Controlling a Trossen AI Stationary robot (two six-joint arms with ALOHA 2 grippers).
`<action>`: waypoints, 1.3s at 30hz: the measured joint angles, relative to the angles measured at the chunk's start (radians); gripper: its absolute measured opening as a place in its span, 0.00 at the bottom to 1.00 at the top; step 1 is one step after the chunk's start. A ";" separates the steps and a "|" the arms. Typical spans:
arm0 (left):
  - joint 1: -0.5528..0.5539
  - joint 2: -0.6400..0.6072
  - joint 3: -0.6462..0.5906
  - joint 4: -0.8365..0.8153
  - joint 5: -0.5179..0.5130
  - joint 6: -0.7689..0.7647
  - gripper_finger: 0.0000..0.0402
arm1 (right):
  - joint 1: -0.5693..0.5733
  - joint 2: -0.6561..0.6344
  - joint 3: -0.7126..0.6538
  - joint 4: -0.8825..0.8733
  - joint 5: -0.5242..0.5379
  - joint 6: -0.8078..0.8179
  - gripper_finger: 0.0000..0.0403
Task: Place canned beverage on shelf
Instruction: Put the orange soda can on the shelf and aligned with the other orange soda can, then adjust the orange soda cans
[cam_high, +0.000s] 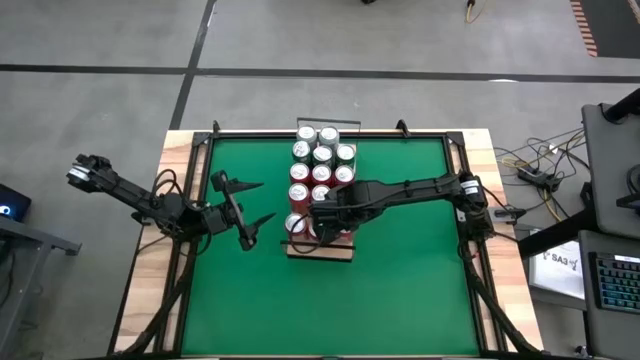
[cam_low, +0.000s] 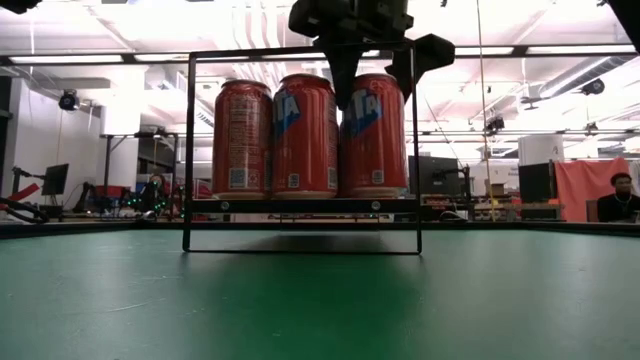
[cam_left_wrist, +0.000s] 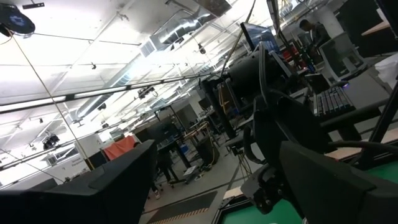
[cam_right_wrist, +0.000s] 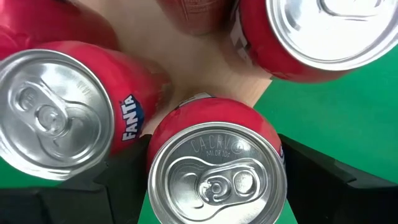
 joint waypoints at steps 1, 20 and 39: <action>0.000 0.000 0.000 0.000 0.000 0.000 0.81 | 0.000 0.000 0.000 0.000 0.000 0.000 0.71; 0.000 0.000 0.000 0.000 0.005 0.000 0.81 | 0.000 0.000 -0.005 0.002 0.001 -0.007 0.83; 0.000 0.000 0.000 0.000 0.008 0.000 0.81 | 0.000 -0.013 0.034 -0.029 -0.004 0.003 0.85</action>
